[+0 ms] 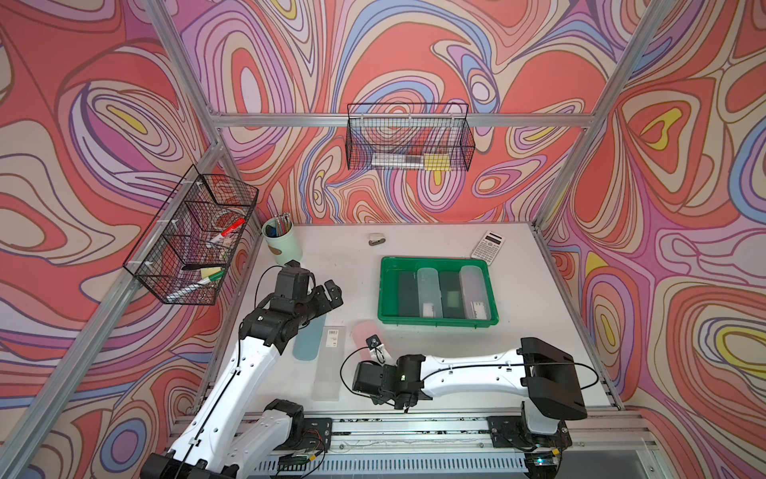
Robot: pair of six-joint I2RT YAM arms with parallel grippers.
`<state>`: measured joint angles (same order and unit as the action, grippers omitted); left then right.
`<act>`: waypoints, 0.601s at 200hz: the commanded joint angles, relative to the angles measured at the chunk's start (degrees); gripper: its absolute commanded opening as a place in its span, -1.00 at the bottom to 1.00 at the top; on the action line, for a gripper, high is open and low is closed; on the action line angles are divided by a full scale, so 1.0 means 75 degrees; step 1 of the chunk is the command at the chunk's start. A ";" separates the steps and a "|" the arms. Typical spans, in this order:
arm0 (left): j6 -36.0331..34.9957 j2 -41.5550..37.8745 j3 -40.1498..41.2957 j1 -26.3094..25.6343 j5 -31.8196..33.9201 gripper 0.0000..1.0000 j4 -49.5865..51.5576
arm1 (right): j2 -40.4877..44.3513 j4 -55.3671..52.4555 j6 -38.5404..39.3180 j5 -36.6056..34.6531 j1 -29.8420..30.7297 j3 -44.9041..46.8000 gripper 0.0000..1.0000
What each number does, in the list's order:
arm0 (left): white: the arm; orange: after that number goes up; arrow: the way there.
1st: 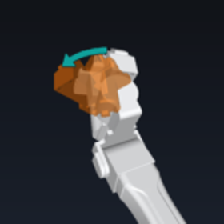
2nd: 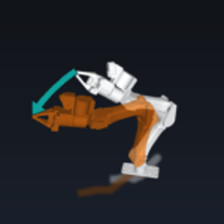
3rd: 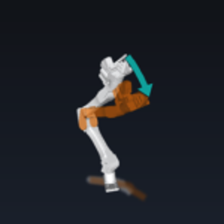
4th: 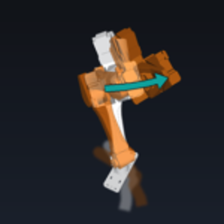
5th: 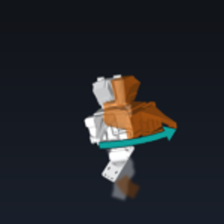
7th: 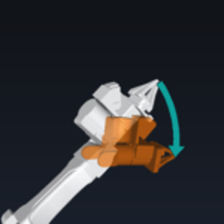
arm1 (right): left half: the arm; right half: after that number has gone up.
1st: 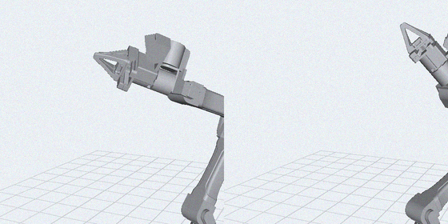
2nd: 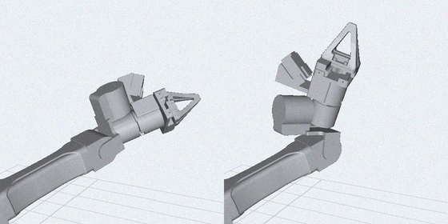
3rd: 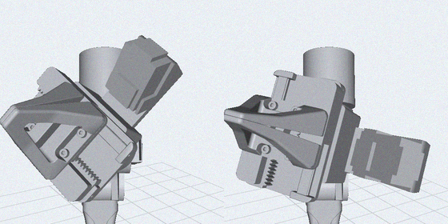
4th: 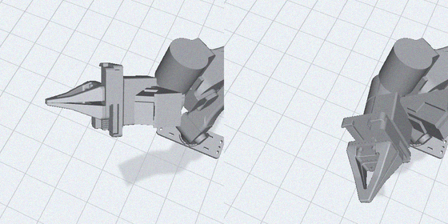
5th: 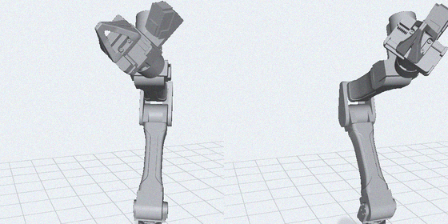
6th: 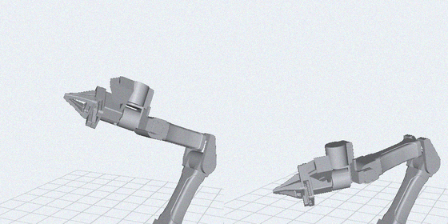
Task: Put the pencil case into the storage box
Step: Pick up the pencil case from the center of the board.
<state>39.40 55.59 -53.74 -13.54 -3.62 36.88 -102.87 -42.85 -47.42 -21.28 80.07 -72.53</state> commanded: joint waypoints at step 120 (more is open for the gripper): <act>-0.0085 0.0403 -0.1523 -0.1583 0.1111 0.98 0.0693 | 0.1831 -0.0545 0.0758 -0.0955 -0.0790 -0.0574 0.42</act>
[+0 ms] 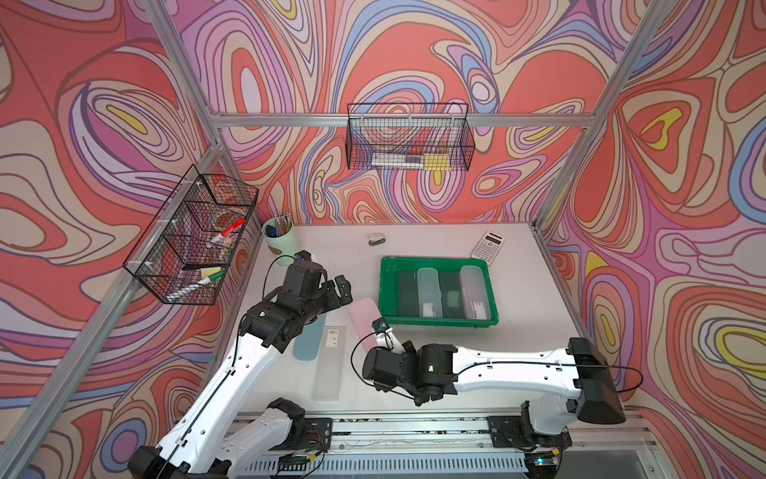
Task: Put the pencil case into the storage box
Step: Pick up the pencil case from the center of the board, then place the pencil case at the storage box.
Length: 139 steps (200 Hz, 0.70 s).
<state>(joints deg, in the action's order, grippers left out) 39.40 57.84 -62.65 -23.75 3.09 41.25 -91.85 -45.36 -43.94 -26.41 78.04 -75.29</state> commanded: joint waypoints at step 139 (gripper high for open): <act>-0.0179 0.1853 -0.0451 -0.1480 -0.0604 0.99 -0.2211 | 0.0400 0.1060 0.2772 0.1710 -0.5810 0.0918 0.40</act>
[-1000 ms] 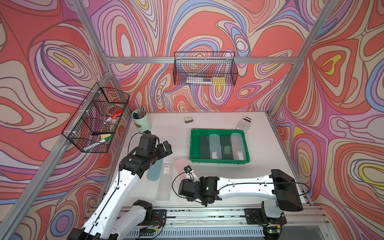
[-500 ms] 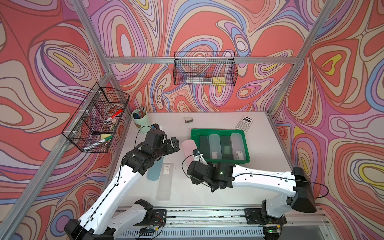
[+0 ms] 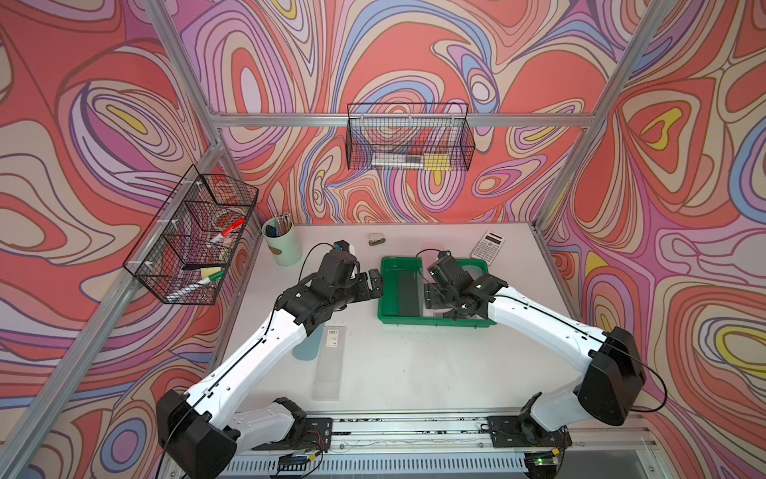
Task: Put the pencil case into the storage box
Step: Place the pencil case at the storage box.
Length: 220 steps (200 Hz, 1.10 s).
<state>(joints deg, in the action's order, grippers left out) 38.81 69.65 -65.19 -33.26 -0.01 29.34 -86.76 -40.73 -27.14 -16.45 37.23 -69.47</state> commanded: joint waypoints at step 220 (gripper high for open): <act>-0.0173 -0.0204 0.0840 -0.0523 -0.0452 0.99 -0.1659 | -0.1342 0.1265 0.0588 0.0106 -0.1177 0.1121 0.38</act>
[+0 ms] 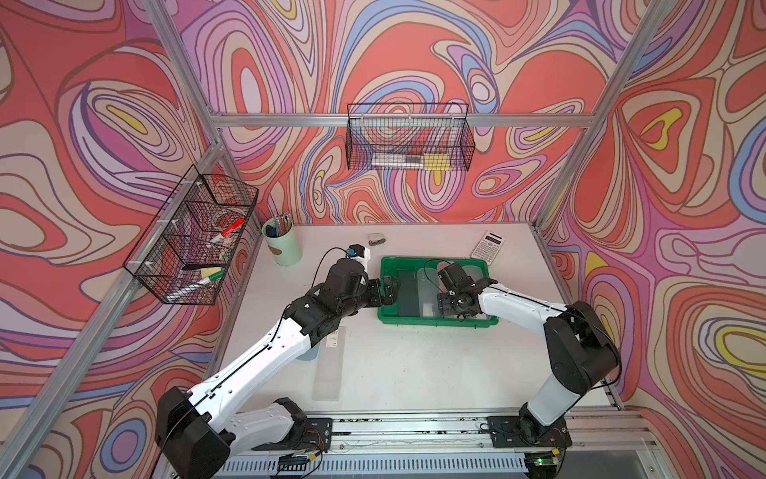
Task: Put the pencil case into the storage box
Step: Place the pencil case at the storage box.
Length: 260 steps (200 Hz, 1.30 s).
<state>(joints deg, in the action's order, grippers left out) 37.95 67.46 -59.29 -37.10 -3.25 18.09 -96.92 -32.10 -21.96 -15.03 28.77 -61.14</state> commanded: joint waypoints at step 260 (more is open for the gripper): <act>0.0139 -0.2145 0.2548 0.2407 0.0333 0.99 0.1457 | 0.1497 -0.0697 -0.1877 -0.0607 0.1240 -0.0884 0.97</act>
<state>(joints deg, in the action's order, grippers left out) 39.00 51.94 -42.81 -22.20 1.52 25.78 -87.24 -37.67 -30.28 -19.22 33.41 -66.26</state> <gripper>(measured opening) 0.993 0.983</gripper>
